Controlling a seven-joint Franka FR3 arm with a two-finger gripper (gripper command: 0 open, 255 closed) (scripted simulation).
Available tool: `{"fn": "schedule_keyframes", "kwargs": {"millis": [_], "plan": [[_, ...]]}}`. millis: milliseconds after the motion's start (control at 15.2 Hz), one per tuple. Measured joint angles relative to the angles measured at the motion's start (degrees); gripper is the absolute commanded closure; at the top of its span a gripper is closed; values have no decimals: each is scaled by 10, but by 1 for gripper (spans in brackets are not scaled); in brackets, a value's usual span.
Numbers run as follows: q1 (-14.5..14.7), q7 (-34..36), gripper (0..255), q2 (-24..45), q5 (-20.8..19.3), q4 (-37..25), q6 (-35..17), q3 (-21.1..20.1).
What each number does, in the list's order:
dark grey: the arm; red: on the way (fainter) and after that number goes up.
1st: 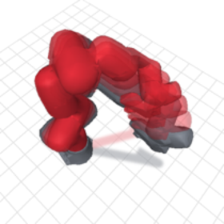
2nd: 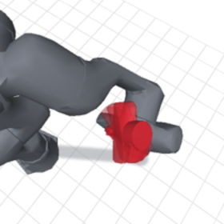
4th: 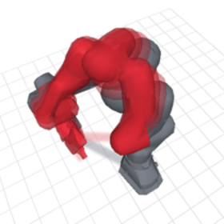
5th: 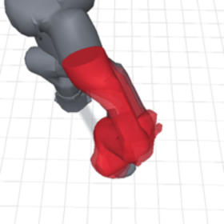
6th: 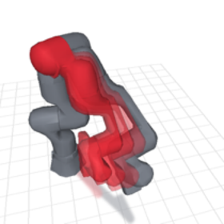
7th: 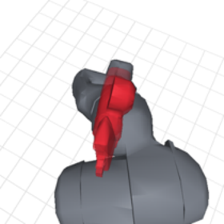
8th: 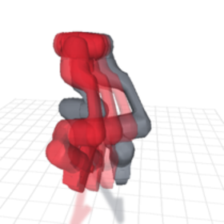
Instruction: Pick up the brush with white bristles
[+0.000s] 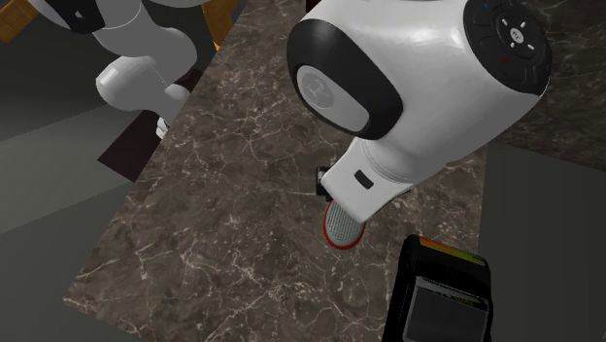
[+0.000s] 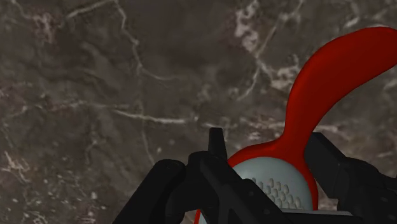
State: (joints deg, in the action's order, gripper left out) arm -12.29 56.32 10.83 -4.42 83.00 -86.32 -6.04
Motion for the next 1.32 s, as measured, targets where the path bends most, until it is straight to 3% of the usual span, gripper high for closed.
{"fn": "schedule_keyframes", "kwargs": {"millis": [528, 1320], "plan": [[1, -1, 255, 6, -1, -31, 26, 0], [6, -5, 255, 49, -7, -184, 136, -1]]}}
